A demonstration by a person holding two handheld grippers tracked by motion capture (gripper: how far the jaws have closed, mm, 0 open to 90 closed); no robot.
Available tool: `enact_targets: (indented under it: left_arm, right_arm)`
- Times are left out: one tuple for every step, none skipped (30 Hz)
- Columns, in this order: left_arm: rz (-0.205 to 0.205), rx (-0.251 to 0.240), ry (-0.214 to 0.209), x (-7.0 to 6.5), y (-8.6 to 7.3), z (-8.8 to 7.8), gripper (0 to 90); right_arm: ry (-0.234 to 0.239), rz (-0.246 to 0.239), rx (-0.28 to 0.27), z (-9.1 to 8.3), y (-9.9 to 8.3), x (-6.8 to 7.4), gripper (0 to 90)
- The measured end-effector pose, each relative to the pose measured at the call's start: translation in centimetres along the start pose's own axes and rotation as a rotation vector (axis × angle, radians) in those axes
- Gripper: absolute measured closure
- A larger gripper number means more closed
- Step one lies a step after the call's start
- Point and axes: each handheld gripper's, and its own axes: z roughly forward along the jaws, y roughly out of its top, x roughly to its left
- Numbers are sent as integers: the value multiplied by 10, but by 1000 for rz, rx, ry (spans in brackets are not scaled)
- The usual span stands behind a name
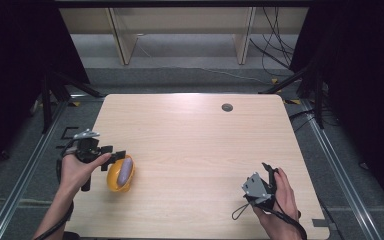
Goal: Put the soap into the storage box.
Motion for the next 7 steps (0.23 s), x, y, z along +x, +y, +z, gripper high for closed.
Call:
enact_targets:
  left_arm:
    - [-23,-28,-5,4,-7,-3,322]
    - [-23,-28,-5,4,-7,-3,326]
    - [-43,-46,-5,7,-13,-5,326]
    - [-56,-52,-3,10,-19,-7,326]
    - [-62,-40,10,13,-27,-10,330]
    - [-59,-31,15,14,-29,-10,332]
    - [-59,-31,15,14,-29,-10,332]
  right_arm:
    - [-4,5,1,1,0,-1,350]
    - [4,10,1,1,0,-2,350]
    - [4,10,1,1,0,-2,350]
    - [4,10,0,2,-1,-2,349]
    - [20,16,4,1,0,-3,349]
    - [7,16,-7,2,-1,-3,351]
    - [7,16,-7,2,-1,-3,351]
